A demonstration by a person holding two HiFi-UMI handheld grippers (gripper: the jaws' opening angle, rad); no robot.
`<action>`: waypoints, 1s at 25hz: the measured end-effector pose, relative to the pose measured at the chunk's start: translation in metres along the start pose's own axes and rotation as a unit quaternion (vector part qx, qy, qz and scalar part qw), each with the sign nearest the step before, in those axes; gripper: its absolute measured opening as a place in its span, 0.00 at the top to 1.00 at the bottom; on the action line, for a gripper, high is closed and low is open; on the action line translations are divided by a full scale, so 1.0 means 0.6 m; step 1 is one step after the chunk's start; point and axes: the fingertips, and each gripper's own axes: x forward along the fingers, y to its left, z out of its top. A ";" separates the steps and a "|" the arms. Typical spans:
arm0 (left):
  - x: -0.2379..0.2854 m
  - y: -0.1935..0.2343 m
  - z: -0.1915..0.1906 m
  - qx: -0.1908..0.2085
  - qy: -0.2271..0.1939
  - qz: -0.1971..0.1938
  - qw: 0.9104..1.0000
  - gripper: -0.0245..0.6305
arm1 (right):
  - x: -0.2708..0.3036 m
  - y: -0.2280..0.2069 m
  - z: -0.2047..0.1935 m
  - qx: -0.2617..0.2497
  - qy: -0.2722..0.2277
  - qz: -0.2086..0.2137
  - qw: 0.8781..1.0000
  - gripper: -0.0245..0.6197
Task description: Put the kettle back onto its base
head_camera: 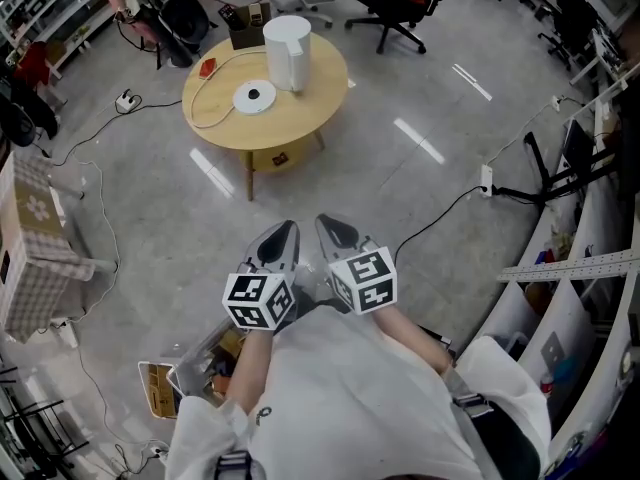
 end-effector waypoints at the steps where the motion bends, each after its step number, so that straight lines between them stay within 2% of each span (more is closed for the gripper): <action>1: 0.002 0.002 -0.001 -0.001 0.000 0.004 1.000 0.91 | 0.000 -0.003 -0.001 0.002 0.000 0.001 1.000 0.92; 9: 0.005 0.003 -0.014 -0.024 -0.005 0.028 0.999 0.91 | -0.012 -0.009 -0.014 -0.008 0.011 0.016 1.000 0.92; 14: 0.010 -0.003 -0.014 -0.016 -0.009 0.030 0.999 0.91 | -0.007 -0.016 -0.009 -0.021 0.008 0.018 1.000 0.92; 22: 0.025 0.028 -0.003 -0.019 -0.015 0.043 0.999 0.91 | 0.021 -0.026 0.013 -0.009 -0.009 0.018 1.000 0.92; 25: 0.028 0.034 -0.005 -0.019 -0.010 0.045 0.999 0.91 | 0.026 -0.032 0.018 0.027 -0.020 0.018 0.999 0.92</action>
